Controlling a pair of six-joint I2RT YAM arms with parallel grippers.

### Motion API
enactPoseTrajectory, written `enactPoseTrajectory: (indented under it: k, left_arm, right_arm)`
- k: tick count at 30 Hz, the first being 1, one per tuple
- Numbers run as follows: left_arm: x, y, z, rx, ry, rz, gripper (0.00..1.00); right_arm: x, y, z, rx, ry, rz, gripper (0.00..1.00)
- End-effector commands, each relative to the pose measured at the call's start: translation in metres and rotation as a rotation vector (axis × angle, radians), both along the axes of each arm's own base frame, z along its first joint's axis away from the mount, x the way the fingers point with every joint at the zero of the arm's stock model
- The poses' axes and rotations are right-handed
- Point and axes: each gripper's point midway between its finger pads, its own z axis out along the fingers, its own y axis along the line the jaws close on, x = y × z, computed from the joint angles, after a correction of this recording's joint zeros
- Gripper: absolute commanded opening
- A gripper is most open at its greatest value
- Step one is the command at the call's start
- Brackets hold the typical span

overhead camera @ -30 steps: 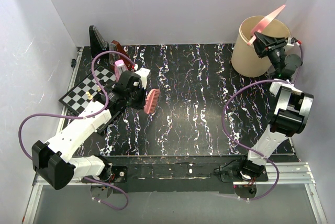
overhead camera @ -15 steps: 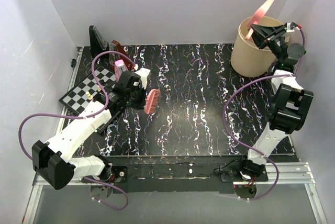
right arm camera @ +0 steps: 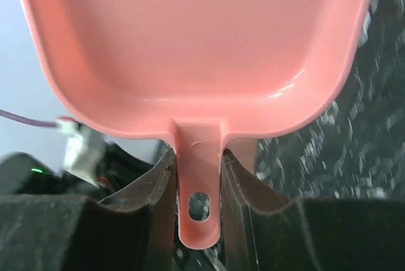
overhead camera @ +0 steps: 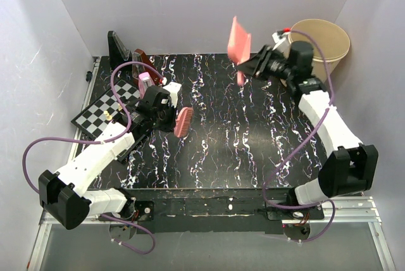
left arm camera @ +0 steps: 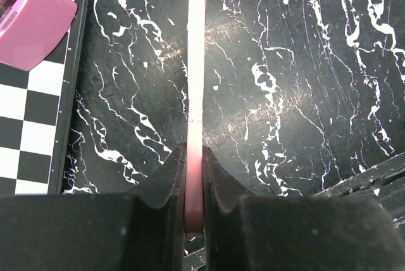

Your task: Sweep away the paper scraps from the table

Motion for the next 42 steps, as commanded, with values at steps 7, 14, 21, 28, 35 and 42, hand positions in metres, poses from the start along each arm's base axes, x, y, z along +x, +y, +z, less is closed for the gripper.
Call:
enactPoseTrajectory:
  k: [7,14,21,28,35,42]
  left_arm:
    - [0.001,0.006,0.010,0.000,-0.052,0.008,0.00]
    - [0.000,0.007,0.009,0.004,-0.053,0.010,0.00]
    - [0.000,0.009,0.007,0.011,-0.049,0.016,0.00]
    - [-0.001,0.005,0.005,0.009,-0.036,-0.002,0.00]
    - [-0.005,-0.004,0.010,-0.041,-0.030,-0.033,0.00]
    - [-0.024,-0.055,0.017,-0.374,0.106,-0.047,0.00]
  right_arm:
    - [-0.083,-0.025,-0.235,-0.996,0.359,-0.135,0.01]
    - [-0.108,-0.022,-0.281,-1.137,0.403,-0.118,0.01]
    - [-0.118,-0.035,-0.304,-1.199,0.455,-0.120,0.08]
    - [-0.122,-0.038,-0.297,-1.151,0.415,-0.159,0.84]
    - [-0.119,-0.032,-0.244,-0.955,0.188,-0.208,0.88]
    - [-0.134,-0.059,-0.206,-0.754,-0.045,-0.388,0.89]
